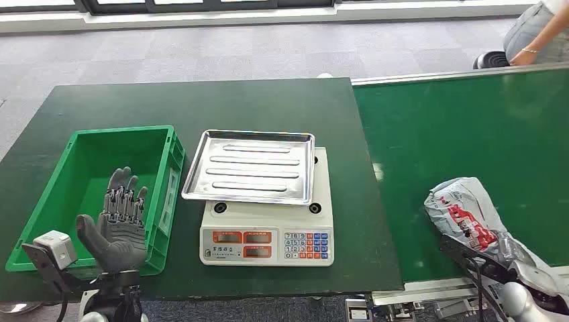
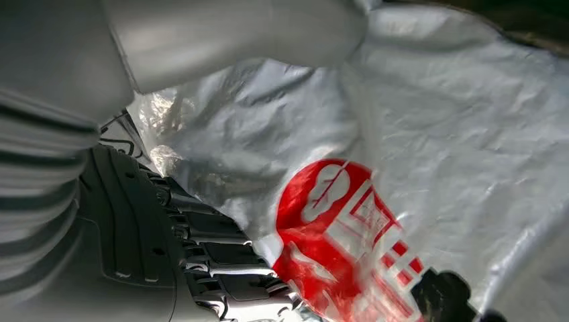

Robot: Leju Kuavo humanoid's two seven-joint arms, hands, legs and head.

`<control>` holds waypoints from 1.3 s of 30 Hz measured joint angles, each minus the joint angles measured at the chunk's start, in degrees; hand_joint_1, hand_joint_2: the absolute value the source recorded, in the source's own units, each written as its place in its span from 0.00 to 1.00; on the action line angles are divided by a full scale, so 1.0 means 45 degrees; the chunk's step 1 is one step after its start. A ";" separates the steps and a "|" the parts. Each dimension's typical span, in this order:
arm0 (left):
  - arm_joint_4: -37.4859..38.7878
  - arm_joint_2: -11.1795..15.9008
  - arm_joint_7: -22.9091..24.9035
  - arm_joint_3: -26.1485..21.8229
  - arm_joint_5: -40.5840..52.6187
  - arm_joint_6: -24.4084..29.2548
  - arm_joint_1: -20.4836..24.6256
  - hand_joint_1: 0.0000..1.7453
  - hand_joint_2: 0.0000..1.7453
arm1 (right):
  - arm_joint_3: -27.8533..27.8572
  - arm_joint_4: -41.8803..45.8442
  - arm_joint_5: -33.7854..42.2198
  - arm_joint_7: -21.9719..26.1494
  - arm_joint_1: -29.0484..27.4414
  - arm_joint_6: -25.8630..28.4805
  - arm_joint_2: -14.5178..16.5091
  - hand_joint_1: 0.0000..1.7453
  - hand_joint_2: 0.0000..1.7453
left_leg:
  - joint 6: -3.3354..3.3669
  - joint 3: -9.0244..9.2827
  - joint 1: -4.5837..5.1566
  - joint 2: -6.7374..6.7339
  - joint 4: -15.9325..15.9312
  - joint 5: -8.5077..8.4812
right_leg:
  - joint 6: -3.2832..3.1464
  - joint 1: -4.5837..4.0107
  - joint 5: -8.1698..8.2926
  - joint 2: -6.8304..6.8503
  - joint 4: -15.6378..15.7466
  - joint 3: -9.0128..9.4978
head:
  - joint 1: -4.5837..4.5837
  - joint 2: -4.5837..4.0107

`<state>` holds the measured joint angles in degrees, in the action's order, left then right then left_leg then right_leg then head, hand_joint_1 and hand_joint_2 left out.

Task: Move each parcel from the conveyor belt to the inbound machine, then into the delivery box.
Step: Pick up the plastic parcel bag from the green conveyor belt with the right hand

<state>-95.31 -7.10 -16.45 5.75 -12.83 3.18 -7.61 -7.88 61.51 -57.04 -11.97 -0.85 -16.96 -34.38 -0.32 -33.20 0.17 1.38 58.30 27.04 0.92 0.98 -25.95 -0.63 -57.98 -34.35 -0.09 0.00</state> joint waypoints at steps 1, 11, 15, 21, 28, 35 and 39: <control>0.0011 0.0000 0.0001 0.0002 0.0000 -0.0006 0.0000 0.00 0.00 | -0.0001 0.0044 -0.0001 0.0010 -0.0041 0.0000 0.0002 1.00 1.00 | 0.0000 0.0000 0.0000 0.0000 0.0000 0.0000 | 0.0000 0.0000 0.0000 0.0000 0.0000 -0.0001 | 0.0000 0.0000; 0.0090 -0.0015 0.0117 0.0034 0.0000 -0.0118 -0.0011 0.00 0.00 | -0.0017 0.1086 0.0168 -0.0170 -0.0936 0.0165 -0.0032 1.00 1.00 | -0.0002 0.0014 -0.0006 -0.0003 0.0000 0.0005 | 0.0001 -0.0008 -0.0005 -0.0013 0.0002 0.0011 | 0.0000 0.0000; 0.0089 -0.0015 0.0129 0.0080 -0.0004 -0.0119 -0.0073 0.00 0.00 | -0.0085 0.1507 -0.0162 -0.0566 -0.1271 0.0483 0.0274 1.00 1.00 | -0.0008 0.0020 -0.0015 -0.0012 0.0000 0.0009 | -0.0001 -0.0017 -0.0008 -0.0015 0.0002 0.0015 | 0.0000 0.0000; 0.0085 -0.0016 0.0130 0.0087 -0.0005 -0.0119 -0.0094 0.00 0.00 | -0.0109 0.1709 -0.0226 -0.0639 -0.1381 0.0522 0.0514 1.00 1.00 | -0.0009 0.0023 -0.0015 -0.0011 0.0000 0.0010 | -0.0001 -0.0016 -0.0009 -0.0023 0.0002 0.0018 | 0.0000 0.0000; 0.0058 -0.0043 0.0129 0.0087 -0.0005 -0.0117 -0.0144 0.00 0.00 | -0.0109 0.1718 -0.0859 -0.0590 -0.1286 0.1053 0.0754 1.00 1.00 | -0.0014 -0.0040 -0.0015 -0.0014 -0.0004 0.0017 | -0.0004 -0.0015 -0.0011 -0.0025 0.0001 0.0025 | 0.0001 0.0000; -0.0561 -0.0237 0.0182 0.0087 0.0012 0.0090 -0.0705 0.00 0.00 | 0.0219 0.2131 -0.2982 0.0437 0.0263 0.6544 0.2322 1.00 1.00 | -0.0023 -0.0007 -0.0013 -0.0114 -0.0011 0.0015 | -0.0022 -0.0009 0.0004 -0.0119 -0.0001 -0.0011 | -0.0001 0.0000; -0.0629 -0.0277 0.0145 0.0087 0.0264 0.0777 -0.0691 0.00 0.00 | 0.0907 0.3554 -0.2248 0.1655 0.1007 0.8121 0.3027 1.00 1.00 | -0.0033 0.0010 -0.0015 -0.0036 -0.0012 -0.0026 | -0.0018 -0.0011 0.0014 -0.0071 -0.0005 -0.0008 | 0.0000 0.0000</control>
<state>-98.14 -8.35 -15.80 6.14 -11.64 6.68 -10.72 -3.80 77.50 -67.15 -4.52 3.68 19.58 -20.76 -0.47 -33.16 0.10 1.22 58.24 26.92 0.84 0.93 -25.89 -0.95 -58.00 -34.39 -0.09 0.00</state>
